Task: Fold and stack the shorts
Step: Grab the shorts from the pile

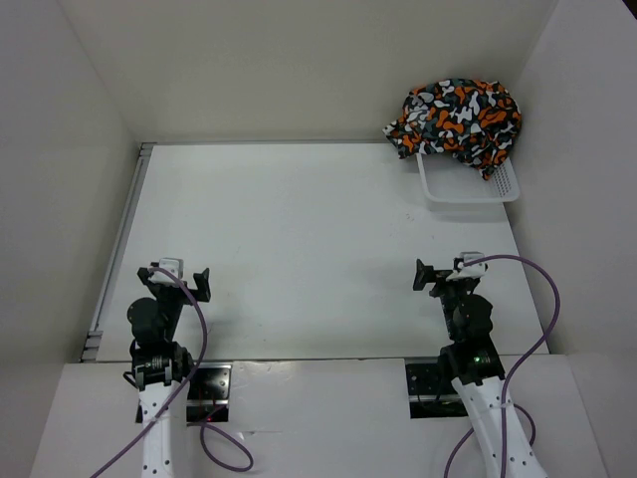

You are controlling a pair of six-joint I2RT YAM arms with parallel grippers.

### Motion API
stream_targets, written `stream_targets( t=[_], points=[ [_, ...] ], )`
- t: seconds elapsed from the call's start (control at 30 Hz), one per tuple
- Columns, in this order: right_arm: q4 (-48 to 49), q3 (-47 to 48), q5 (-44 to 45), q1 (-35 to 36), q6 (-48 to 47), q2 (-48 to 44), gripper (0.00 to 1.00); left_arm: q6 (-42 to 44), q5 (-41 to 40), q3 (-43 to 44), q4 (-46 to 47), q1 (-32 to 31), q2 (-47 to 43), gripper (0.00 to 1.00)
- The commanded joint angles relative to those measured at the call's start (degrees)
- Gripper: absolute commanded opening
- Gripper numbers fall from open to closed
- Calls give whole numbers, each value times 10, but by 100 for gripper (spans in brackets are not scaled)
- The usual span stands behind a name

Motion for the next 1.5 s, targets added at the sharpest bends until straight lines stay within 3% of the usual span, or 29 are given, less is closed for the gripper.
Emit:
stream_targets(
  t=[0.0,0.2,0.23,0.27,0.3,0.33,0.37,0.43,0.47,0.53,0.63,0.67,0.7,0.77,0.87,0.9,0.93,0.97,1.0,1.03,1.07,1.1,1.17,1.2,1.33,1.47],
  points=[
    [31,-23,12,-3,5,-4,99,2,11,-18,14,0,-13,100],
    [31,-23,-14,-3,-8,-4,99,2,11,-18,14,0,-13,100],
    [31,-17,-60,-3,-75,-4,99,2,25,-18,14,0,-13,100],
    [41,-10,-263,-3,-181,-4,99,2,56,-8,14,0,-13,100],
    [29,-2,-395,-3,-343,-4,99,2,194,-1,-7,0,-13,100],
    [-77,8,-501,-3,-725,-4,100,2,257,-1,-12,0,-13,100],
    [-116,3,-605,-3,-865,-4,98,2,319,10,-17,0,-13,100],
    [-36,-15,-673,-3,-858,-4,100,2,475,19,-73,0,-13,100],
    [-36,-8,-690,3,-924,-4,100,2,487,3,-35,0,-13,100],
    [59,-15,-702,3,-922,-4,100,2,475,-4,30,-6,-5,100],
    [168,-3,-636,19,-852,3,100,2,407,7,111,-24,-9,100],
    [204,7,-607,32,-800,10,100,2,388,7,180,-30,-3,100],
    [219,29,-547,39,-778,26,100,2,371,18,198,-38,5,100],
    [233,68,-511,45,-753,78,100,2,332,49,199,-64,45,100],
    [211,216,-459,53,-715,288,99,2,290,88,212,-95,151,100],
    [211,320,-420,81,-639,354,99,2,277,131,212,-104,191,100],
    [211,379,-287,109,-593,493,99,2,261,163,212,-112,286,100],
    [203,438,-185,141,-542,563,99,2,212,202,197,-131,339,100],
    [184,573,-88,182,-433,633,99,2,186,251,173,-143,396,100],
    [144,647,34,182,-375,764,99,2,157,372,104,-153,514,100],
    [29,791,57,182,-264,819,99,2,101,436,65,-170,573,100],
    [-22,849,57,170,-225,863,99,2,76,499,28,-175,686,100],
    [-81,949,29,143,-160,952,99,2,55,659,-83,-182,778,100],
    [-105,972,19,132,-106,973,99,2,49,696,-110,-182,846,100],
    [-111,1081,38,21,46,1075,99,2,18,797,-139,-193,942,100],
    [-92,1190,207,-11,78,1191,99,2,19,832,-119,-215,996,100]
  ],
)
